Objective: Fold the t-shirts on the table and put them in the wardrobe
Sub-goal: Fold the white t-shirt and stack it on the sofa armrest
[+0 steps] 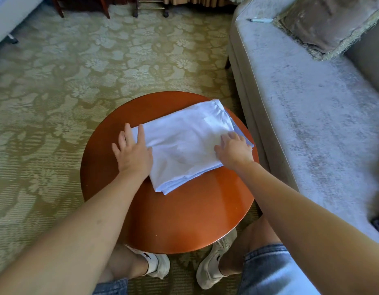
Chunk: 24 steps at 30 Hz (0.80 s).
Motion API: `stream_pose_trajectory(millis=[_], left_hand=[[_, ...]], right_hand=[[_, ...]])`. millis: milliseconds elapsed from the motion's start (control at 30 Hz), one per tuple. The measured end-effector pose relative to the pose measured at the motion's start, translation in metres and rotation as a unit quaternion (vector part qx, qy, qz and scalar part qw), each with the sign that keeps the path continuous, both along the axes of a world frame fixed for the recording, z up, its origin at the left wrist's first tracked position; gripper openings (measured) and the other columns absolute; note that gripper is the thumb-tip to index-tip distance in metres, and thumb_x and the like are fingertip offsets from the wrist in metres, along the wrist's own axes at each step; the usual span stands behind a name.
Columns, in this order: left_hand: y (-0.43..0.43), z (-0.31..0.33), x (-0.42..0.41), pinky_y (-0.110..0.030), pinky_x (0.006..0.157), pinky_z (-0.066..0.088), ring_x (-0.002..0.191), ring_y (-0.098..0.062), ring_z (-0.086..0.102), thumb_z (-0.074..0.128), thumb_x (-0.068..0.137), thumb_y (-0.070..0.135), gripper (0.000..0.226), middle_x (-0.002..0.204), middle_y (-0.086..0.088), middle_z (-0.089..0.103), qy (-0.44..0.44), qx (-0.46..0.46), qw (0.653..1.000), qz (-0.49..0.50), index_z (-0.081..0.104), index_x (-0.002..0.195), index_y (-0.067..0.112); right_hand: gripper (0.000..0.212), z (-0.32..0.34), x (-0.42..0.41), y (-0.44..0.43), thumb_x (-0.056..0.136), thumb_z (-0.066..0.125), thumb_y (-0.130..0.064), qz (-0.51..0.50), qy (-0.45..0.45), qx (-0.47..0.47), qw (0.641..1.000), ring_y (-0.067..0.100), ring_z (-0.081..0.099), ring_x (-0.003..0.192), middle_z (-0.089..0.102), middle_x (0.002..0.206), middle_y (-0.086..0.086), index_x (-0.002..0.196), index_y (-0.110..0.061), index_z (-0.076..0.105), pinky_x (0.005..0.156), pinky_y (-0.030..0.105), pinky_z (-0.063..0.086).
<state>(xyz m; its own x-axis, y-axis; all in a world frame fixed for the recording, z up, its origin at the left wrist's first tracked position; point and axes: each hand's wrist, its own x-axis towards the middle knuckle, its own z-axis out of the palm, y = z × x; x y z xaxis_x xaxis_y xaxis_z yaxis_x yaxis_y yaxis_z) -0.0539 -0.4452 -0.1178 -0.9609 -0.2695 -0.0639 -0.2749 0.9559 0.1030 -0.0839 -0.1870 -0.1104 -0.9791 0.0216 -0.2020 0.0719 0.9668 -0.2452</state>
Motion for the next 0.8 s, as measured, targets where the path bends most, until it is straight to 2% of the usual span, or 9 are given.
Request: stream_pose_trajectory(millis=[100,200,267,333,467,567,633,700,800], left_hand=[[0.023,0.001,0.003,-0.052,0.118,0.011,0.148,-0.032,0.004,0.037,0.1,0.05,0.07,0.163,-0.008,-0.006,-0.01,0.105,0.992,0.07,0.003,0.156,0.025],[0.035,-0.003,0.0,-0.056,0.117,0.006,0.149,-0.033,-0.001,0.033,0.096,0.062,0.077,0.163,-0.007,-0.01,-0.04,0.147,0.984,0.086,-0.002,0.156,0.027],[0.03,-0.007,-0.002,-0.057,0.117,0.003,0.149,-0.032,-0.004,0.031,0.095,0.065,0.08,0.163,-0.008,-0.011,-0.05,0.132,0.987,0.078,-0.003,0.156,0.026],[0.021,-0.014,0.002,-0.055,0.118,-0.002,0.15,-0.028,-0.008,0.027,0.094,0.067,0.08,0.163,-0.008,-0.01,-0.055,0.11,0.99,0.069,-0.003,0.156,0.025],[0.018,-0.025,0.016,-0.053,0.118,-0.007,0.15,-0.023,-0.01,0.024,0.093,0.069,0.082,0.164,-0.011,-0.003,-0.01,0.108,0.991,0.073,0.002,0.157,0.022],[0.02,-0.025,0.019,-0.053,0.118,-0.005,0.15,-0.025,-0.004,0.03,0.091,0.07,0.084,0.163,-0.011,0.006,0.02,0.106,0.992,0.071,0.008,0.156,0.022],[0.019,-0.027,0.02,-0.053,0.118,-0.003,0.15,-0.026,-0.001,0.032,0.09,0.071,0.084,0.163,-0.009,0.01,0.031,0.097,0.993,0.06,0.012,0.156,0.023],[0.018,-0.028,0.019,-0.052,0.119,-0.001,0.15,-0.026,0.003,0.033,0.089,0.072,0.084,0.162,-0.008,0.013,0.04,0.089,0.994,0.044,0.014,0.155,0.025],[0.018,-0.03,0.018,-0.053,0.119,0.001,0.149,-0.026,0.006,0.036,0.086,0.074,0.086,0.161,-0.007,0.016,0.049,0.089,0.994,0.036,0.016,0.154,0.026]], right_hand=[[0.034,0.001,0.011,-0.004,0.098,0.042,-0.032,-0.033,0.03,0.003,0.999,0.032,0.042,0.117,0.047,0.129,0.009,0.121,-0.013,0.058,0.096,0.045,0.04],[0.035,0.007,0.02,-0.003,0.096,0.045,-0.032,-0.052,0.004,0.01,0.999,0.032,0.046,0.115,0.048,0.131,0.01,0.122,-0.013,0.06,0.095,0.044,0.044],[0.04,0.007,0.024,0.001,0.095,0.049,-0.037,-0.081,0.0,0.005,0.997,0.032,0.045,0.119,0.046,0.134,0.01,0.125,-0.013,0.057,0.098,0.044,0.043],[0.056,0.006,0.027,0.005,0.092,0.053,-0.044,-0.136,0.005,-0.023,0.99,0.032,0.039,0.127,0.04,0.14,0.011,0.138,-0.014,0.043,0.102,0.047,0.041],[0.087,0.006,0.018,0.007,0.087,0.064,-0.048,-0.208,-0.023,-0.172,0.962,0.037,0.035,0.134,0.031,0.148,0.015,0.153,-0.019,0.013,0.105,0.05,0.039],[0.097,0.007,0.01,0.008,0.088,0.064,-0.051,-0.229,-0.037,-0.244,0.942,0.037,0.047,0.127,0.03,0.151,0.016,0.156,-0.021,0.001,0.096,0.045,0.044],[0.097,0.008,0.006,0.009,0.088,0.063,-0.05,-0.218,-0.041,-0.252,0.942,0.033,0.053,0.119,0.041,0.147,0.013,0.156,-0.023,-0.001,0.085,0.041,0.046],[0.093,0.01,0.001,0.01,0.09,0.063,-0.046,-0.19,-0.045,-0.267,0.944,0.026,0.055,0.102,0.052,0.134,0.007,0.156,-0.028,0.0,0.075,0.033,0.043],[0.094,0.013,-0.002,0.011,0.088,0.066,-0.043,-0.151,-0.047,-0.281,0.947,0.024,0.053,0.094,0.053,0.12,0.002,0.154,-0.038,-0.001,0.076,0.034,0.045]])
